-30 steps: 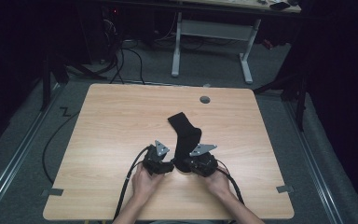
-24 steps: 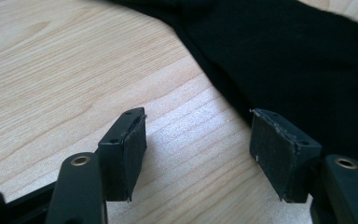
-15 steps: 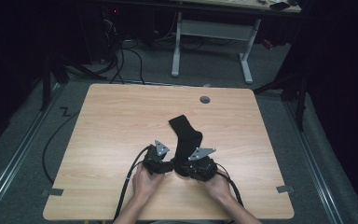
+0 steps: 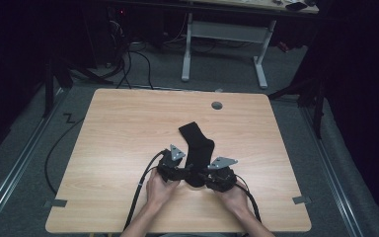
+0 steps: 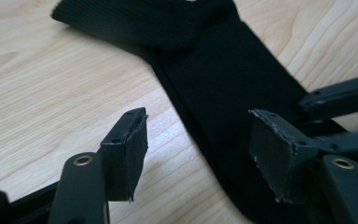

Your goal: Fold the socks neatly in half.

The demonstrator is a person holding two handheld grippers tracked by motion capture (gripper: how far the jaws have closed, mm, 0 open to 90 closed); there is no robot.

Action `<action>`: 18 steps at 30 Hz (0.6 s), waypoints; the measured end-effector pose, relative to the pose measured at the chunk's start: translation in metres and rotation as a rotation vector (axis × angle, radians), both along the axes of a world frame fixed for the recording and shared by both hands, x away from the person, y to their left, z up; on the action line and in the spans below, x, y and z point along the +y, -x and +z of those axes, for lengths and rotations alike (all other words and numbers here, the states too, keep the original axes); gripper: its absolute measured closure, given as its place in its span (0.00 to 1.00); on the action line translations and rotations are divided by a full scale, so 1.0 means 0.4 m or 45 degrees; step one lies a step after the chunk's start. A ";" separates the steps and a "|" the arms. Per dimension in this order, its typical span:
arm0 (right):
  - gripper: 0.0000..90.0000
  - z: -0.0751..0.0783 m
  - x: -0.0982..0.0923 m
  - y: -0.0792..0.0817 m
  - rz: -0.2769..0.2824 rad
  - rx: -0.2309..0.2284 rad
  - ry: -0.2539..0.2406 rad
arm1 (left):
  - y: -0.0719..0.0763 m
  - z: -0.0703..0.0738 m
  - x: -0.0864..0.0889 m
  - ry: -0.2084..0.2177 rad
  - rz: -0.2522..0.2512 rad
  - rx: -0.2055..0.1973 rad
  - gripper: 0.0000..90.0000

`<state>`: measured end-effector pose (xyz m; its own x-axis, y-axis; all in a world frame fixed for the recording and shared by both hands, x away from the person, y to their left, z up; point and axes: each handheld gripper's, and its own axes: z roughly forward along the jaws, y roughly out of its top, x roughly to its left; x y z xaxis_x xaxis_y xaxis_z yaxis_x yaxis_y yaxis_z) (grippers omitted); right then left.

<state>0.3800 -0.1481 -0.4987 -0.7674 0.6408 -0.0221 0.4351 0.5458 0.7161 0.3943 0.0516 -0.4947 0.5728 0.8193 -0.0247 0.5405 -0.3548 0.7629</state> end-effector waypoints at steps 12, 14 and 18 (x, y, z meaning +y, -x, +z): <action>0.72 0.035 -0.018 -0.051 -0.098 -0.044 -0.076 | 0.004 -0.008 -0.022 -0.100 -0.023 0.037 0.43; 0.71 0.027 -0.007 -0.080 -0.119 -0.032 -0.066 | 0.009 -0.004 -0.019 -0.113 -0.023 0.038 0.43; 0.70 -0.001 0.013 -0.098 -0.111 -0.002 -0.020 | 0.006 0.008 -0.005 -0.078 0.001 0.023 0.44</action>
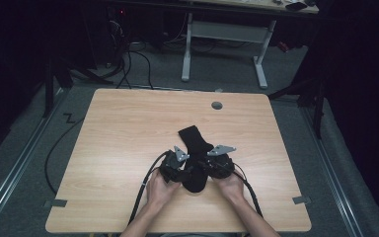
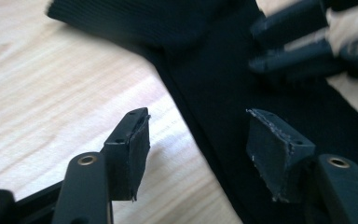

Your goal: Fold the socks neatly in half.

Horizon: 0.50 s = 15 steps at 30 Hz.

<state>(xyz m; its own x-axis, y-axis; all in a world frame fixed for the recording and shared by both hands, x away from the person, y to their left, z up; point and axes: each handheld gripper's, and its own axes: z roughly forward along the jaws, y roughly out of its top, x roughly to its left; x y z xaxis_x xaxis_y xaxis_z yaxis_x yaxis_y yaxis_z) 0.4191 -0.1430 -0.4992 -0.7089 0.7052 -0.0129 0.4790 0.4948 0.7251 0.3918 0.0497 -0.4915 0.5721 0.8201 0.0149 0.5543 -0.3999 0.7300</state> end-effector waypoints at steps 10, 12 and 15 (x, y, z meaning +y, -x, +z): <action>0.69 -0.013 -0.002 0.050 0.068 -0.066 -0.012 | -0.076 0.040 -0.013 0.058 0.046 -0.020 0.45; 0.69 -0.014 -0.003 0.054 0.074 -0.066 -0.013 | -0.095 0.040 -0.026 0.043 0.038 -0.011 0.45; 0.69 -0.013 -0.004 0.054 0.081 -0.061 -0.014 | -0.111 0.027 -0.046 0.010 0.033 -0.024 0.46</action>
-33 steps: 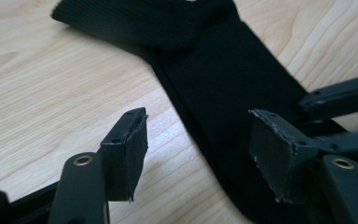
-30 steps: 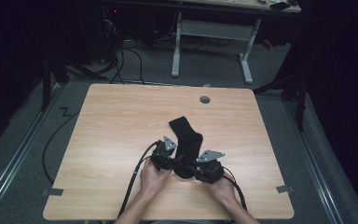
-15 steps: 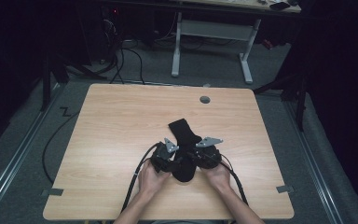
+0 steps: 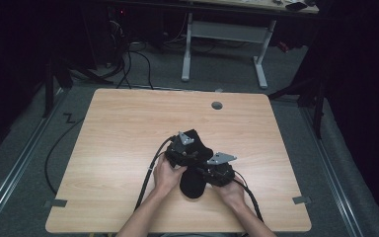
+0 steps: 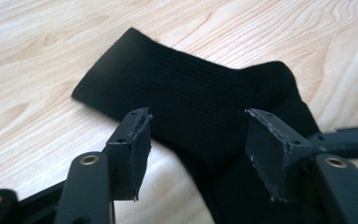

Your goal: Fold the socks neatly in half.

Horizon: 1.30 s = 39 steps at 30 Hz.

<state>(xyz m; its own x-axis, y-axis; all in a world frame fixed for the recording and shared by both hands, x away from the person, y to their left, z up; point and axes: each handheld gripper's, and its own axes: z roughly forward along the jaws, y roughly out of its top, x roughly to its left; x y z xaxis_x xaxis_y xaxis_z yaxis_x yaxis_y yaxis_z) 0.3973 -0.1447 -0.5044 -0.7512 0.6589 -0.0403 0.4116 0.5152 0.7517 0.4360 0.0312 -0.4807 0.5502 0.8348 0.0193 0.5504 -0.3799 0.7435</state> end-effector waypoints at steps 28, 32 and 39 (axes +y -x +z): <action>0.85 0.051 -0.023 -0.075 -0.135 0.023 -0.064 | -0.007 -0.022 0.009 -0.060 -0.048 -0.019 0.46; 0.84 0.024 -0.016 -0.099 -0.173 0.067 -0.024 | -0.012 -0.040 0.031 -0.070 -0.006 -0.009 0.45; 0.78 0.022 -0.024 -0.119 -0.211 0.076 -0.011 | 0.009 -0.022 0.043 -0.024 -0.017 -0.042 0.46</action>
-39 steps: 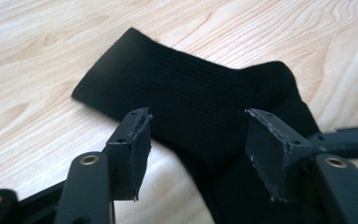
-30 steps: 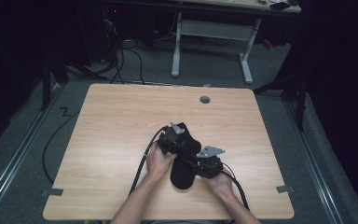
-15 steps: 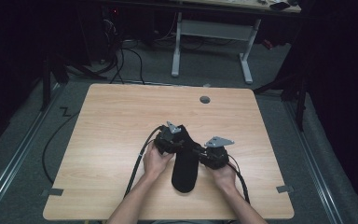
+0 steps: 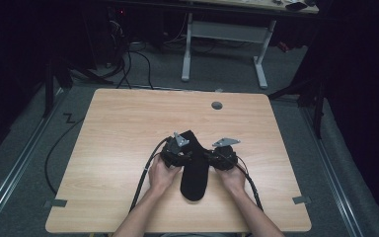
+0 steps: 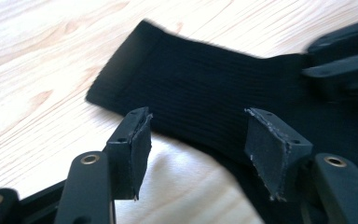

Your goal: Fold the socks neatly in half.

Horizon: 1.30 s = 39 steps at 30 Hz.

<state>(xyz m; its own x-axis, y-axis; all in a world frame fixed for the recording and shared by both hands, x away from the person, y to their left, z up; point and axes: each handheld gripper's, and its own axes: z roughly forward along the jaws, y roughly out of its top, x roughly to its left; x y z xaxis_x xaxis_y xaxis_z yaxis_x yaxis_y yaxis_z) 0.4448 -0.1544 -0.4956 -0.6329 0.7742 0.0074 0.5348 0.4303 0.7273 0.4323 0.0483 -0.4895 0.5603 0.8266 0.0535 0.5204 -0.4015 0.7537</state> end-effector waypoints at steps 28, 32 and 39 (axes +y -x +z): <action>0.71 0.019 0.048 0.056 0.123 -0.079 -0.024 | -0.022 0.001 0.098 0.096 0.139 0.085 0.46; 0.71 0.003 0.060 0.065 0.150 -0.061 -0.009 | -0.045 0.003 0.110 0.077 0.174 0.120 0.41; 0.70 -0.016 0.062 0.080 0.173 -0.050 0.003 | -0.071 -0.006 0.125 0.149 0.235 0.121 0.40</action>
